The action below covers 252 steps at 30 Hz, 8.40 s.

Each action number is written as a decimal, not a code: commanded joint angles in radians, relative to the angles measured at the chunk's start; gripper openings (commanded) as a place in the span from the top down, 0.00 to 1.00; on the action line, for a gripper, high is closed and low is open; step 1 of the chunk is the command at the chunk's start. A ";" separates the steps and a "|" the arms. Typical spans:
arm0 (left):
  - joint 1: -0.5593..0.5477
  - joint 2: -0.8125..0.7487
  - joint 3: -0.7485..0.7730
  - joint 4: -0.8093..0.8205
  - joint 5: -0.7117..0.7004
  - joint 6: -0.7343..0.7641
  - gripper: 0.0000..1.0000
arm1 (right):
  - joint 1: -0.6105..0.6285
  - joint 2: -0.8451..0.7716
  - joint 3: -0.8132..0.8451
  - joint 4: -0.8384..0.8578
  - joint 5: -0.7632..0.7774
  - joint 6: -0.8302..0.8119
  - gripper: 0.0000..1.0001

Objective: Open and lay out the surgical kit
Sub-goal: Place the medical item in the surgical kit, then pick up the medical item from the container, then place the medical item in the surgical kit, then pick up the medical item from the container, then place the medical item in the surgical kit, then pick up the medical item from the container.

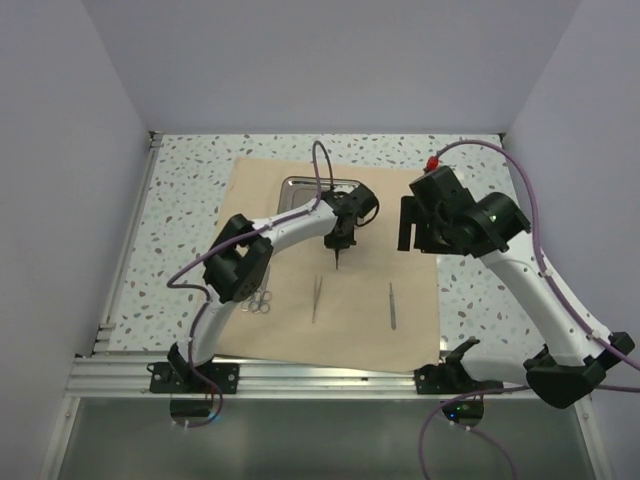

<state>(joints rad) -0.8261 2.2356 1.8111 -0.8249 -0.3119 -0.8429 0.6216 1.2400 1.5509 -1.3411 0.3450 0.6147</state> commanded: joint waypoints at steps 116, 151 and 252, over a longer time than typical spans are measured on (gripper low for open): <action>0.116 0.104 0.413 0.067 0.175 0.237 1.00 | -0.115 0.023 0.095 0.071 0.081 -0.128 0.05; -0.222 -0.738 -0.736 0.179 0.043 -0.170 0.36 | -0.115 0.303 0.236 0.322 -0.155 -0.084 0.07; 0.360 -0.518 -0.188 0.044 0.189 0.206 0.35 | 0.210 0.271 0.142 0.208 -0.140 0.189 0.23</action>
<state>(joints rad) -0.4332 1.6127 1.5463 -0.8505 -0.1505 -0.6353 0.8825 1.6806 1.5524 -0.9710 -0.0048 0.8776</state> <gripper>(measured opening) 0.652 0.766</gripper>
